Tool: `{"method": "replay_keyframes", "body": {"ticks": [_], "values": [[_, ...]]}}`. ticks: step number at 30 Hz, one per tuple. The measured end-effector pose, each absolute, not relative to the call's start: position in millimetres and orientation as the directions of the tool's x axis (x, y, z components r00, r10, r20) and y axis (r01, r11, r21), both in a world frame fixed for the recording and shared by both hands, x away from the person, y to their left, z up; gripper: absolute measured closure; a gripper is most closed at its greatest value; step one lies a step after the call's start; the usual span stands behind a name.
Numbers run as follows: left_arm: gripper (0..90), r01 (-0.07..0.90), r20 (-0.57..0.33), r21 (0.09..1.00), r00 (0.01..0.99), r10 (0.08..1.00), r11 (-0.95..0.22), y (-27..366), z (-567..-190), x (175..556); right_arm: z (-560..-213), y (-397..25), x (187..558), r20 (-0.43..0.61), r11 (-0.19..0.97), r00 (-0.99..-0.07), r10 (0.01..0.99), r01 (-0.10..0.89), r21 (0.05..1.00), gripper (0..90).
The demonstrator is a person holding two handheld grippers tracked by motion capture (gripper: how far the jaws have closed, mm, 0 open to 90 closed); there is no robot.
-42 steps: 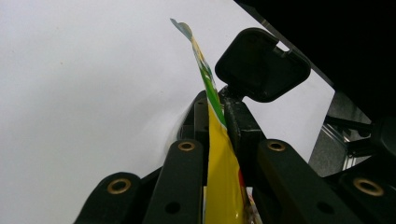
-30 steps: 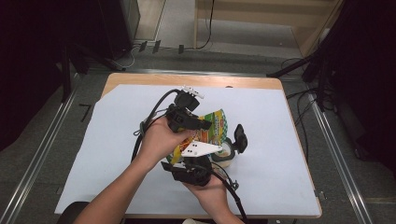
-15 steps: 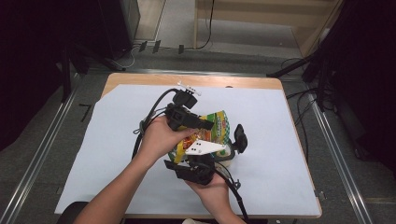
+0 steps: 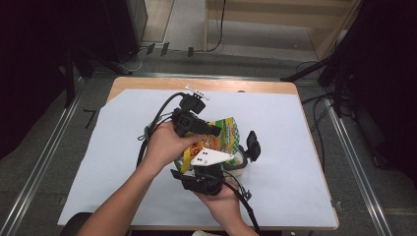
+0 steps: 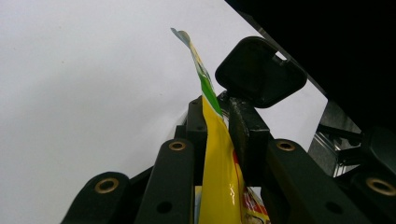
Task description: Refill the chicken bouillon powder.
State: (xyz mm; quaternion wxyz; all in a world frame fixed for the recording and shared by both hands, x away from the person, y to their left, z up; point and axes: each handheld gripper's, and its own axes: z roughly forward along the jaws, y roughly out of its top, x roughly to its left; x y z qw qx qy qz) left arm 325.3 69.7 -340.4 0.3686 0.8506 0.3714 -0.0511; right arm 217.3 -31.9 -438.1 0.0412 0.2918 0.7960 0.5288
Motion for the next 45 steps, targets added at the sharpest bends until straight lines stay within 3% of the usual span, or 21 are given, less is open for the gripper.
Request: {"method": "replay_keyframes", "body": {"ticks": [45], "values": [[82.0,0.655,-0.332,0.614,0.720,0.610,-0.440,78.4,-339.7,321.9,-438.9,-25.6,219.2,0.209,0.305,-0.843,0.495,0.394,0.867,64.6]]}}
